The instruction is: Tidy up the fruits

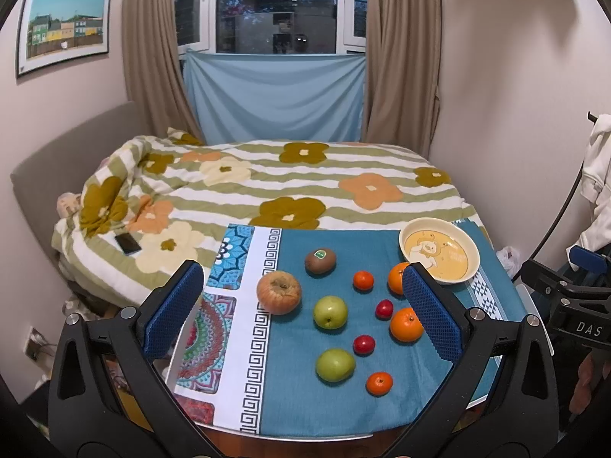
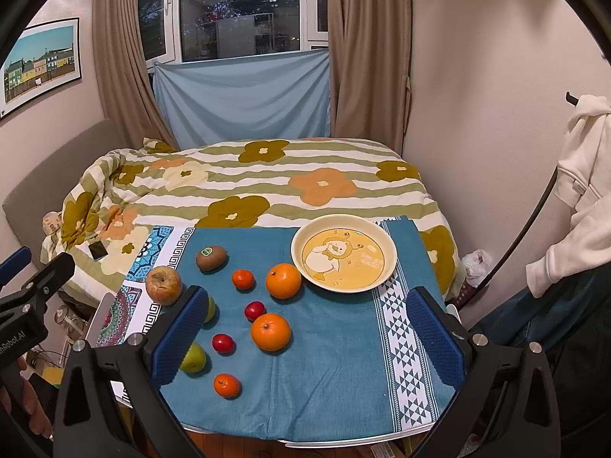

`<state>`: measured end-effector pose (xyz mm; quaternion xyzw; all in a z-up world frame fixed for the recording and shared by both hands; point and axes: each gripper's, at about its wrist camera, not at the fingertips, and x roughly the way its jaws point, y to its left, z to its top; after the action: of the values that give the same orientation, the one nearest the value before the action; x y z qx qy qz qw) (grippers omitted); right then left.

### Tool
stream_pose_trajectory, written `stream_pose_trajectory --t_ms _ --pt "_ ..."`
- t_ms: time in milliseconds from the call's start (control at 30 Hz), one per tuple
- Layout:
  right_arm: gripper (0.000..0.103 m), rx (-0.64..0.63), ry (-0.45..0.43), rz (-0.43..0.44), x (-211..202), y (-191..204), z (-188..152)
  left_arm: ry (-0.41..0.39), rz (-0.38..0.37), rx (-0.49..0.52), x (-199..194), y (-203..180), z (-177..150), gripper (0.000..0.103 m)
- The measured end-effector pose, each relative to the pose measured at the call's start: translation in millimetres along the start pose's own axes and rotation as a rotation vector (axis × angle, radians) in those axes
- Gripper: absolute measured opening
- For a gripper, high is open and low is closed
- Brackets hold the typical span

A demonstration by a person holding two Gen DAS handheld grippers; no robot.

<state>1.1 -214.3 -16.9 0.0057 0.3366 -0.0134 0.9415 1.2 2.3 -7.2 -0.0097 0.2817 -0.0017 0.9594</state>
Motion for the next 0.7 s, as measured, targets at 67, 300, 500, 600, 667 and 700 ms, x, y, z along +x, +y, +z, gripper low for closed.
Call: stream_pose_trajectory --t_ms 67,300,500,600,667,700 --pt "0.103 0.000 0.000 0.000 0.0 0.1 0.0 0.000 0.000 0.000 -0.5 0.2 0.3 0.103" --pt "0.103 0.000 0.001 -0.001 0.1 0.5 0.0 0.001 0.000 -0.001 0.1 0.3 -0.4 0.103" --pt "0.103 0.001 0.002 -0.001 0.5 0.9 -0.4 0.002 -0.002 0.001 -0.6 0.8 0.0 0.103" --pt "0.103 0.003 0.003 -0.001 0.0 2.0 -1.1 0.001 -0.002 0.002 0.2 0.4 -0.7 0.103" --pt "0.103 0.002 0.002 -0.001 0.8 1.4 -1.0 0.001 -0.001 0.003 0.4 0.5 -0.5 0.103" --pt "0.103 0.003 0.002 0.000 0.3 0.1 0.2 0.001 -0.002 0.002 0.2 0.6 -0.3 0.103"
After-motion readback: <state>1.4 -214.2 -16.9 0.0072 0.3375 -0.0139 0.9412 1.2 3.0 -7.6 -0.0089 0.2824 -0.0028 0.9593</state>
